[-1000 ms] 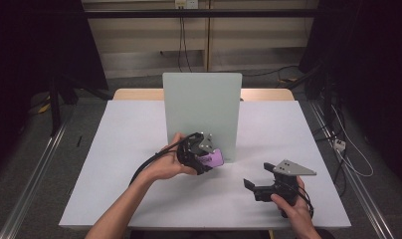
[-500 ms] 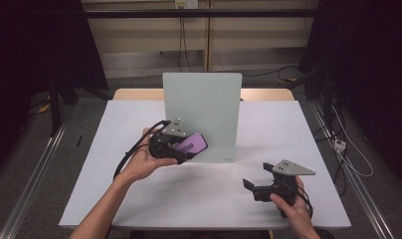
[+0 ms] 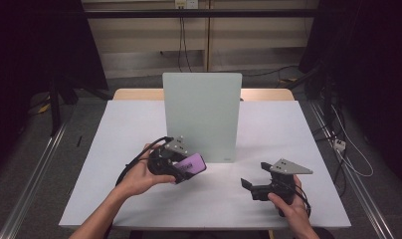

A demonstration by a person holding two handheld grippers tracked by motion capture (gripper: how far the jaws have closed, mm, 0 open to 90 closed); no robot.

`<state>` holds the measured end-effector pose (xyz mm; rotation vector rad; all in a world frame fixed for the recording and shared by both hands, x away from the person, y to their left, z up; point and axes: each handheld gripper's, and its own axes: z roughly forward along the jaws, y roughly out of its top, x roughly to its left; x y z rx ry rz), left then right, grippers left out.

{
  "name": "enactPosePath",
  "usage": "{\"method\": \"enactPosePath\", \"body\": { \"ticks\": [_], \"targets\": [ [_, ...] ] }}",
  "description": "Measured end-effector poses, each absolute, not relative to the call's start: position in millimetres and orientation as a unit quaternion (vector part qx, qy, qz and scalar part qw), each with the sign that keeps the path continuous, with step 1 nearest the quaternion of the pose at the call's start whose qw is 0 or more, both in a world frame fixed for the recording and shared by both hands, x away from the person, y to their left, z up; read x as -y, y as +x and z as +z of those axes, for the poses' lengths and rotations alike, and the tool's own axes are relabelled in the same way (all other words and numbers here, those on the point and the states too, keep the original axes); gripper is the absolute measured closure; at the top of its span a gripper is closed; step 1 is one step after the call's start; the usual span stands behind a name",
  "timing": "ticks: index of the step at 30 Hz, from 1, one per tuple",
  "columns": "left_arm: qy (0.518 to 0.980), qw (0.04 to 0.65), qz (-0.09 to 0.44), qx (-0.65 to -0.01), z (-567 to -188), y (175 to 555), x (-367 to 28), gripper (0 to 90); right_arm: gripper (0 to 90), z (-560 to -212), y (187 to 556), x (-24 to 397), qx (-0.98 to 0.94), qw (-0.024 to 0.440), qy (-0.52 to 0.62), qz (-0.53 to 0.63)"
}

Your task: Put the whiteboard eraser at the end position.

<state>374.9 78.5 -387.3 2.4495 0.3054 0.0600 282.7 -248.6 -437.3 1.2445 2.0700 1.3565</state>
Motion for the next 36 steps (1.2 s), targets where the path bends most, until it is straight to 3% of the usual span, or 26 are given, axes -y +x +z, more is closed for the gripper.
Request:
{"method": "enactPosePath", "body": {
  "ticks": [12,25,36],
  "targets": [
    [0.958,0.274,-0.030,-0.083,-410.5,362.5,-41.2,40.3,3.9,-436.8,281.3,252.2,-0.733,0.188,0.440,0.483],
    [0.959,0.265,-0.026,-0.094,-427.3,363.1,-29.1,38.9,3.9,-437.9,282.5,253.6,-0.730,0.182,0.445,0.485],
    [0.948,0.300,0.019,-0.107,-427.0,360.1,-35.8,11.0,4.0,-437.5,282.7,251.1,-0.730,0.185,0.446,0.483]
  ]
}}
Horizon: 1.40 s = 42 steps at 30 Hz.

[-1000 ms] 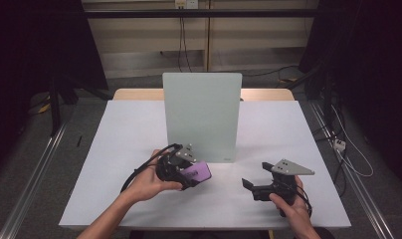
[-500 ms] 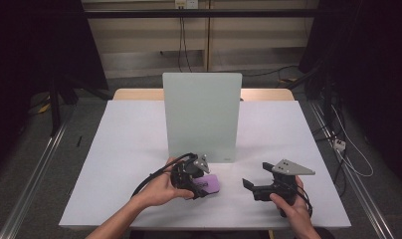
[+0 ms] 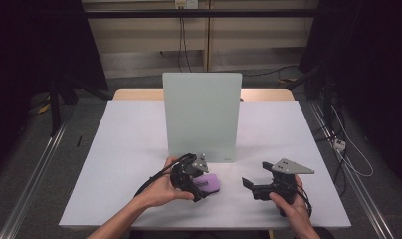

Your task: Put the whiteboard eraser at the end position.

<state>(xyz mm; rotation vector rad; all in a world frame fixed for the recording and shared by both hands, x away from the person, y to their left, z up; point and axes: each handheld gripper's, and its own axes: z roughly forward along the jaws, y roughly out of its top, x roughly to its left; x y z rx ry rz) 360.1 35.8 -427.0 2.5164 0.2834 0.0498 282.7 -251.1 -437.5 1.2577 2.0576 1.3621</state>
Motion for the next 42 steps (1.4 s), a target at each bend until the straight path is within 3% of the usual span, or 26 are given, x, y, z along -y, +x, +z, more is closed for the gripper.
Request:
{"method": "enactPosePath", "body": {
  "ticks": [9,16,22,36,42],
  "targets": [
    [0.920,0.359,0.027,-0.155,-410.7,364.8,-57.5,6.7,4.0,-437.5,281.9,249.8,-0.732,0.187,0.445,0.481],
    [0.885,0.410,0.084,-0.203,-402.1,359.1,-89.9,6.5,4.0,-437.1,281.6,249.7,-0.732,0.190,0.445,0.480],
    [0.859,0.431,0.127,-0.243,-403.2,351.8,-116.6,6.5,4.0,-437.1,281.7,249.5,-0.731,0.192,0.446,0.479],
    [0.797,0.470,0.166,-0.340,-408.0,330.5,-188.6,5.9,4.0,-437.2,280.8,249.0,-0.731,0.195,0.448,0.477],
    [0.771,0.483,0.174,-0.376,-419.1,324.5,-202.0,5.5,4.0,-437.1,280.2,249.9,-0.730,0.197,0.449,0.476]
  ]
}}
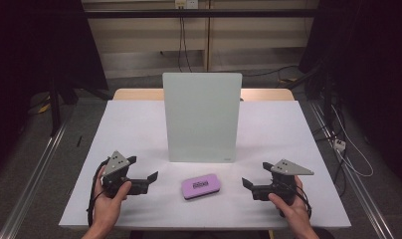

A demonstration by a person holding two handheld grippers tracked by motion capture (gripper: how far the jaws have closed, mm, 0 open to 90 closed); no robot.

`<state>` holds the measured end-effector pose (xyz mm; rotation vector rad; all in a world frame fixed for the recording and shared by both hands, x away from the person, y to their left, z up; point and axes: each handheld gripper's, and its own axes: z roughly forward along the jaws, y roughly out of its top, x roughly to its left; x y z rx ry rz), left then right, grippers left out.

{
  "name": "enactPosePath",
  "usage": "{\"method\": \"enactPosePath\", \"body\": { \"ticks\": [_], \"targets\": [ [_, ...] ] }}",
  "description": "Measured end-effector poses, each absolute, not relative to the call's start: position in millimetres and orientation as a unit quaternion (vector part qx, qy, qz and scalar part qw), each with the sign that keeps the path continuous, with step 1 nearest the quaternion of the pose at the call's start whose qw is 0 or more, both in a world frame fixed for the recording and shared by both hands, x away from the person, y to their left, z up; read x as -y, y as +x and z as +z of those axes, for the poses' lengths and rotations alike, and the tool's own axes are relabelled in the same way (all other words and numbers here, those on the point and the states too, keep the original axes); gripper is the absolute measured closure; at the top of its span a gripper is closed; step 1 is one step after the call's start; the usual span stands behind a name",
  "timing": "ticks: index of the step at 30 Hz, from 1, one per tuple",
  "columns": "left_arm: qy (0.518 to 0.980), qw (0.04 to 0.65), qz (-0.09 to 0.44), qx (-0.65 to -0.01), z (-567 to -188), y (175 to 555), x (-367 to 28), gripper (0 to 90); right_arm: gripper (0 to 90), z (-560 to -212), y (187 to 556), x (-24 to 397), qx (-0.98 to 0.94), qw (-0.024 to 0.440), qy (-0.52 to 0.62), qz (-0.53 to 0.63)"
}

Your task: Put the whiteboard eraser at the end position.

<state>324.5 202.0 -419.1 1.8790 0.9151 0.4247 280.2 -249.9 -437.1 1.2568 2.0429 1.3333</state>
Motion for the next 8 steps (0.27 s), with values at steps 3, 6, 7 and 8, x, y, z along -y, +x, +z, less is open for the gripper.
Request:
{"method": "enactPosePath", "body": {
  "ticks": [3,6,7,8],
  "targets": [
    [0.773,0.484,0.178,-0.370,-421.5,320.4,-204.8,5.5,4.0,-436.8,279.3,250.0,-0.730,0.197,0.448,0.477],
    [0.762,0.497,0.191,-0.370,-418.1,318.7,-209.9,5.4,3.9,-437.1,279.8,250.5,-0.730,0.197,0.449,0.477],
    [0.758,0.497,0.195,-0.374,-418.1,318.5,-210.2,5.2,3.9,-437.1,280.3,250.6,-0.731,0.197,0.448,0.476],
    [0.759,0.495,0.195,-0.376,-418.7,319.1,-211.1,5.0,3.9,-437.1,280.5,250.3,-0.731,0.197,0.448,0.476]
  ]
}}
